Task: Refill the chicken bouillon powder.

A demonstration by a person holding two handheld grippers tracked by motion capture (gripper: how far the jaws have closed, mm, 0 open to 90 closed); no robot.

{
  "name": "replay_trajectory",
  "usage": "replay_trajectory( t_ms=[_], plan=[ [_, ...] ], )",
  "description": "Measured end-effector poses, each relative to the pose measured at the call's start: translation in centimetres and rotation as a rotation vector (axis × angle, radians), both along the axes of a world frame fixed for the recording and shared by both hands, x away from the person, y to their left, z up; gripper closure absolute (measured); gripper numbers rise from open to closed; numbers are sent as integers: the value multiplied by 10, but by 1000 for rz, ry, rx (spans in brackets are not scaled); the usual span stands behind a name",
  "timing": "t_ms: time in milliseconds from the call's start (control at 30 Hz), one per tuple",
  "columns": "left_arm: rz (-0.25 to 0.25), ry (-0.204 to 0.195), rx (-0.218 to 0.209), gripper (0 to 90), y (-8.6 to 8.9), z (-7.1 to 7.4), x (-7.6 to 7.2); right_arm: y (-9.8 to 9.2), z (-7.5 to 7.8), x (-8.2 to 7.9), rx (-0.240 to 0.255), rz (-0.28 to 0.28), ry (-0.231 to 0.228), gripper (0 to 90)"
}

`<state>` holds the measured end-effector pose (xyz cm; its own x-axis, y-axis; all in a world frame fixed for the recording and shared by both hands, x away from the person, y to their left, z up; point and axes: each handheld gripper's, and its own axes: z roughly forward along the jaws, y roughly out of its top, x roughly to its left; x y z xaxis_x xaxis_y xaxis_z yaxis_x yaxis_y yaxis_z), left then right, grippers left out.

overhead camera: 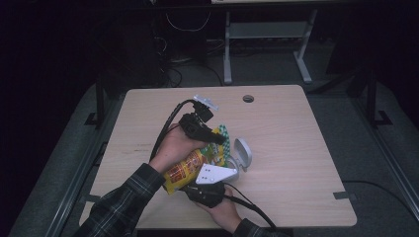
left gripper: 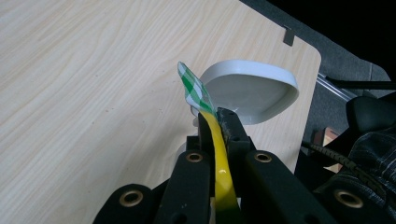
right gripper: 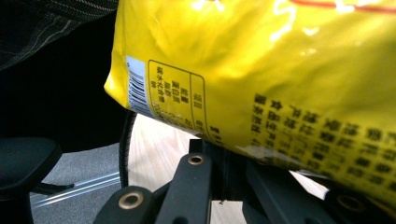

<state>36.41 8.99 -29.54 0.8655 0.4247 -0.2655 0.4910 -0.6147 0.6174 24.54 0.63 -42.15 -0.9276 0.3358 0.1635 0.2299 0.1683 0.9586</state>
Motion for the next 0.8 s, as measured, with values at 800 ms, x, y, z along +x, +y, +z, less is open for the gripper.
replay_trajectory(
  t_ms=[800],
  plan=[
    [-1,3,15,900,-4,1,0,0,1,0,7,2,2,899]
  ],
)
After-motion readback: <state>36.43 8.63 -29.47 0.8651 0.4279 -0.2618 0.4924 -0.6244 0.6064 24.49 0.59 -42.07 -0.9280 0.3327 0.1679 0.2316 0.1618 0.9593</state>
